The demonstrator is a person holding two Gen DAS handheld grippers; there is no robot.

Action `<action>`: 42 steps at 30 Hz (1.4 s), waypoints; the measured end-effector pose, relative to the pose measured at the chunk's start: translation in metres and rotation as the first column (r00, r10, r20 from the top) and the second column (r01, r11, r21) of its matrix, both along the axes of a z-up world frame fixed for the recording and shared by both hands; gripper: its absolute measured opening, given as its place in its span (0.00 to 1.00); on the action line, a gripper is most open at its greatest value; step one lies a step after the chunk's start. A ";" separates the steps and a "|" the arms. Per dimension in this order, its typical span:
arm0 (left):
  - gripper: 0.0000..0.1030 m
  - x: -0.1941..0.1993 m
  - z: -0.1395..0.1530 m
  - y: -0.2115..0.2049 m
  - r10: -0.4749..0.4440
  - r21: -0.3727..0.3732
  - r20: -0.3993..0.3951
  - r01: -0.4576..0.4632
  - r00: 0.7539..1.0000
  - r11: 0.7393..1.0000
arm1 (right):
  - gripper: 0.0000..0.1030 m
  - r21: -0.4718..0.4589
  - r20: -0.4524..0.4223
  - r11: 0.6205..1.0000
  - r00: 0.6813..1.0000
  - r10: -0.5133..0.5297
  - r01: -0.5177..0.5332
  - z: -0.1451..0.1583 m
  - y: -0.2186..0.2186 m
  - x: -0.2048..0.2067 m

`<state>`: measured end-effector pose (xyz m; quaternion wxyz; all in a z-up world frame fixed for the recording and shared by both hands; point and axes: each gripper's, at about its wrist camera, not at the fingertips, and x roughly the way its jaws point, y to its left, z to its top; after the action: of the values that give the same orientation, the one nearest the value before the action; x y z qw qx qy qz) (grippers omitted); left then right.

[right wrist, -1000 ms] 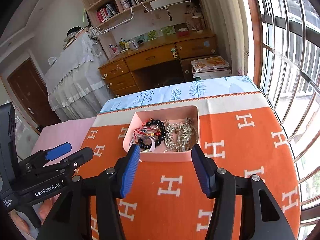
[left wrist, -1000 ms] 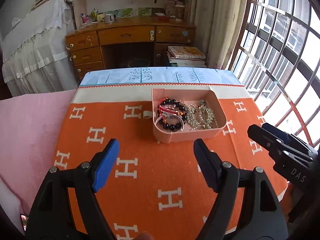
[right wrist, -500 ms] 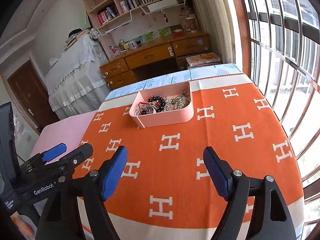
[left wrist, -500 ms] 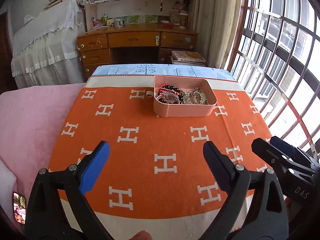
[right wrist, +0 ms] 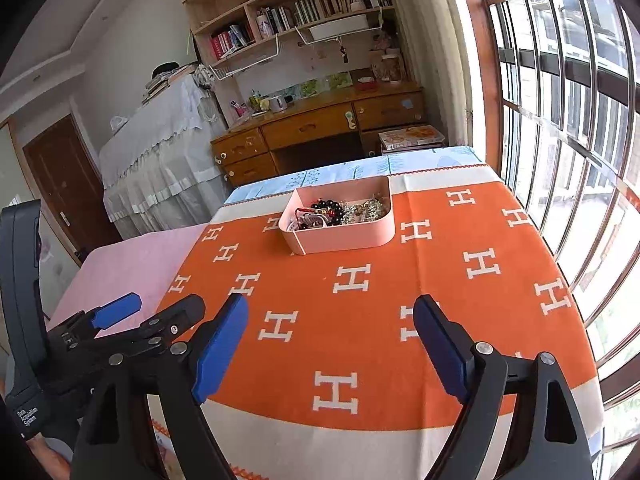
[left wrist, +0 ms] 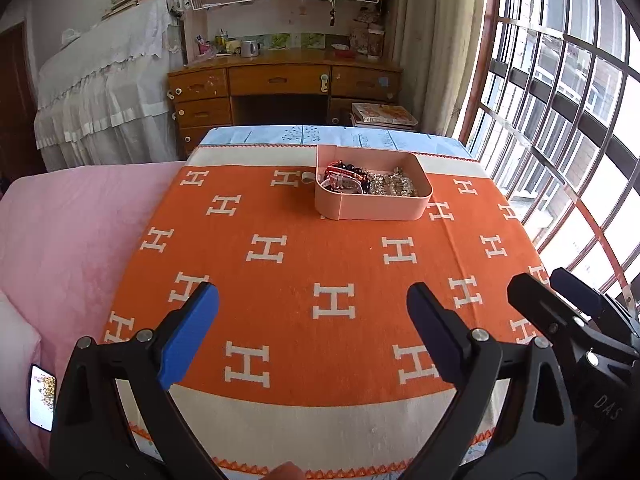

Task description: Organize jewelry

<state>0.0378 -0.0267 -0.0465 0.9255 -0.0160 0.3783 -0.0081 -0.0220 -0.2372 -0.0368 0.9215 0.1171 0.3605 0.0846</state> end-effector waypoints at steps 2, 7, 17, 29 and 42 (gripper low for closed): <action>0.91 -0.005 0.002 -0.001 -0.003 -0.002 0.009 0.003 1.000 1.000 | 0.83 0.001 -0.002 1.000 1.000 -0.004 0.004 0.001 -0.001 -0.003; 0.91 -0.013 0.006 -0.006 -0.009 0.012 0.018 0.008 1.000 1.000 | 0.84 -0.001 -0.006 1.000 1.000 -0.010 0.010 -0.001 -0.004 -0.009; 0.91 -0.021 0.007 -0.008 -0.004 0.013 0.021 0.003 1.000 1.000 | 0.84 -0.008 0.009 1.000 1.000 -0.014 0.014 0.000 -0.004 -0.024; 0.91 -0.030 0.004 -0.006 0.002 0.011 0.006 -0.002 1.000 1.000 | 0.84 -0.004 0.007 1.000 1.000 -0.004 0.004 0.001 0.000 -0.032; 0.91 -0.029 0.005 -0.005 0.004 0.012 0.006 -0.004 1.000 1.000 | 0.84 -0.004 0.009 1.000 1.000 -0.003 0.003 0.001 0.000 -0.033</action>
<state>0.0085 -0.0321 -0.0417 0.9267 -0.0110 0.3756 -0.0041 -0.0545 -0.2372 -0.0358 0.9234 0.1151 0.3566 0.0831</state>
